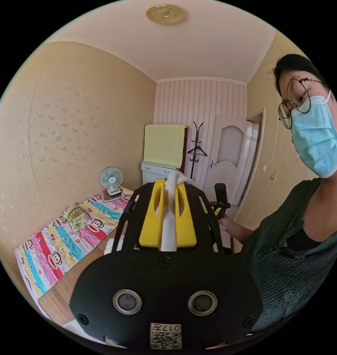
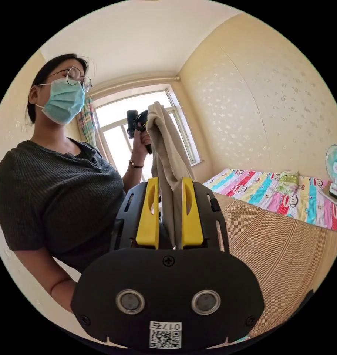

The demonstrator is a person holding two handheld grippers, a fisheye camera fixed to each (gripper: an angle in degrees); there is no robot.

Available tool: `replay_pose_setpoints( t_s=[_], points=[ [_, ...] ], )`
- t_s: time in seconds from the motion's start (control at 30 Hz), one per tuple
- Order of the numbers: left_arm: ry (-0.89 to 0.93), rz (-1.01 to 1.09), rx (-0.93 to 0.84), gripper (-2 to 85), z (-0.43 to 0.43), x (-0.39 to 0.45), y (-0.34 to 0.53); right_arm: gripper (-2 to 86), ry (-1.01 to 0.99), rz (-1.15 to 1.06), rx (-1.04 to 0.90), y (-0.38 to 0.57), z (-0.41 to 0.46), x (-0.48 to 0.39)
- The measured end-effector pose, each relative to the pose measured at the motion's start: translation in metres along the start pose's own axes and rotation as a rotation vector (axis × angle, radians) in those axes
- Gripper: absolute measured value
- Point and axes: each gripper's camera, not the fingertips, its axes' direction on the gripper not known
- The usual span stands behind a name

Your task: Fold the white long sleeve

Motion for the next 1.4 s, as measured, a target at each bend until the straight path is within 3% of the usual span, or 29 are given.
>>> replay_pose_setpoints(
  t_s=[0.1,0.27,0.43,0.53,0.63,0.77,0.9,1.0,1.07,1.13,1.23,1.33,1.4],
  points=[
    [-0.009,0.021,0.052,4.5,-0.028,-0.006,-0.008,15.7,0.105,0.143,-0.030,0.012,0.009,0.031],
    [0.013,0.007,0.142,4.5,-0.081,-0.044,-0.015,17.0,0.056,0.164,-0.083,-0.017,0.029,0.081],
    [0.048,-0.135,0.209,4.6,-0.126,-0.110,-0.011,5.7,-0.318,0.084,-0.156,-0.073,0.048,0.142],
    [-0.061,-0.262,0.219,4.9,-0.165,-0.159,0.002,4.8,-0.242,0.080,-0.013,-0.104,0.003,0.154],
    [-0.121,-0.311,0.122,5.1,-0.195,-0.204,0.015,4.6,-0.229,0.068,0.120,-0.134,-0.058,0.161],
    [0.050,-0.437,-0.106,5.0,-0.192,-0.269,0.047,4.5,-0.130,-0.002,0.094,-0.177,-0.114,0.145],
    [0.159,-0.518,-0.089,4.9,-0.191,-0.310,0.071,4.5,-0.065,-0.086,0.085,-0.239,-0.155,0.117],
    [0.136,-0.501,-0.069,4.9,-0.200,-0.357,0.065,4.4,0.061,-0.093,0.062,-0.298,-0.165,0.129],
    [0.087,-0.577,-0.092,4.9,-0.190,-0.427,0.059,4.4,0.169,-0.027,-0.036,-0.340,-0.152,0.166],
    [0.025,-0.703,-0.169,5.1,-0.164,-0.503,0.059,4.6,0.309,0.126,-0.211,-0.391,-0.113,0.253],
    [-0.086,-0.958,-0.248,6.4,-0.102,-0.655,0.086,5.7,0.469,0.269,-0.315,-0.429,-0.057,0.387],
    [-0.188,-1.279,-0.265,8.5,-0.057,-0.782,0.153,5.4,0.544,0.573,-0.394,-0.428,-0.022,0.501],
    [-0.299,-1.421,-0.267,8.8,-0.054,-0.815,0.191,4.6,0.509,0.674,-0.435,-0.418,-0.006,0.534]
  ],
)
